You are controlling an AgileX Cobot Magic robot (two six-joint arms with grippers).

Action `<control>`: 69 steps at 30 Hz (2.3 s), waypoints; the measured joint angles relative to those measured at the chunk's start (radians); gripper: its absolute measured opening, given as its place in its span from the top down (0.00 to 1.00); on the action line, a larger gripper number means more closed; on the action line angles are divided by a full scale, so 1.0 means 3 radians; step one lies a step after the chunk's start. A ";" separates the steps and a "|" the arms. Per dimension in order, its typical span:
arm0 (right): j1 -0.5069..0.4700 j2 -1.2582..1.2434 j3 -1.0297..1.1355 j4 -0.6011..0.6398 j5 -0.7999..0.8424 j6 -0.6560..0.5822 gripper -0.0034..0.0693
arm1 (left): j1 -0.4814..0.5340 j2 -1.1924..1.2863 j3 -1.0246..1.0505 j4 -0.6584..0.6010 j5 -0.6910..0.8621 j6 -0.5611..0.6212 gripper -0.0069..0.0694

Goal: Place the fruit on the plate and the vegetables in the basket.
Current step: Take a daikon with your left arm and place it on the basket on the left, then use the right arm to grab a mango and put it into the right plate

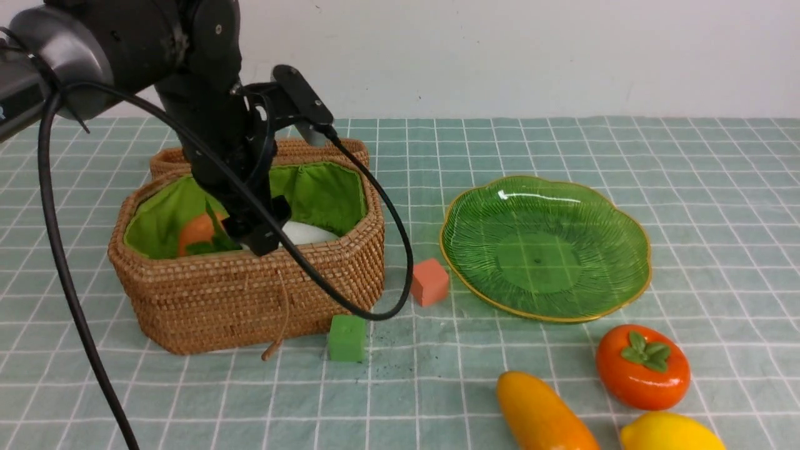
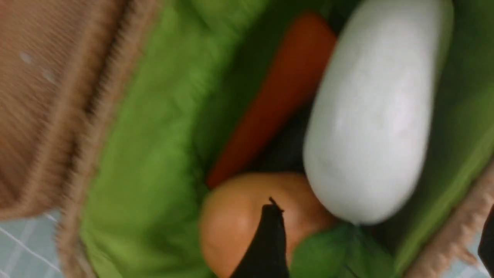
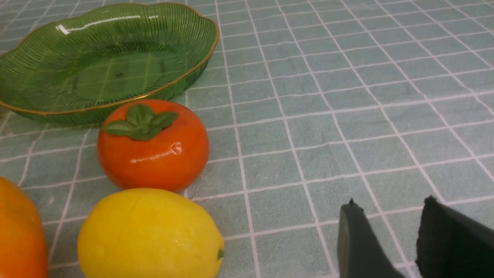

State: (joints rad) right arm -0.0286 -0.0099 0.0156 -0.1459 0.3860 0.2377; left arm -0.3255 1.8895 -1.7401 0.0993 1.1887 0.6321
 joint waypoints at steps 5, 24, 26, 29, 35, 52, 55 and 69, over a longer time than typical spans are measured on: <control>0.0000 0.0000 0.0000 0.0000 0.0000 0.0000 0.62 | 0.0000 -0.0199 0.0000 -0.0051 0.0082 -0.0034 0.11; 0.0000 0.0000 0.0000 0.0000 0.0000 0.0000 0.62 | 0.0003 -0.2294 0.0868 -0.0211 0.0150 -0.1958 0.90; 0.0000 0.0000 0.0000 0.0000 0.0000 0.0000 0.62 | 0.0003 -0.2662 0.1281 -0.0351 0.0150 -0.1989 0.93; 0.0000 0.0000 0.0000 0.0000 0.0000 0.0000 0.62 | 0.0003 -0.3104 0.1723 -0.0592 0.0150 -0.1996 0.93; 0.0000 0.0000 0.0000 0.0000 0.0000 0.0000 0.62 | 0.0003 -0.3947 0.2694 -0.0998 -0.0652 -0.2007 0.93; 0.0000 0.0000 0.0000 0.0000 0.0000 0.0000 0.62 | 0.0003 -0.4421 0.3512 -0.1064 -0.1610 -0.2010 0.93; 0.0000 0.0000 0.0000 0.0000 0.0000 0.0000 0.62 | 0.0003 -0.4421 0.3512 -0.1064 -0.1606 -0.2010 0.93; 0.0000 0.0000 0.0000 0.0000 0.0000 0.0000 0.62 | 0.0594 -0.5224 0.4170 -0.0736 -0.2389 -0.2299 0.93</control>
State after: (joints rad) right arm -0.0286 -0.0099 0.0156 -0.1459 0.3860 0.2377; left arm -0.1472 0.3223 -0.4890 -0.1216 0.4721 -0.0575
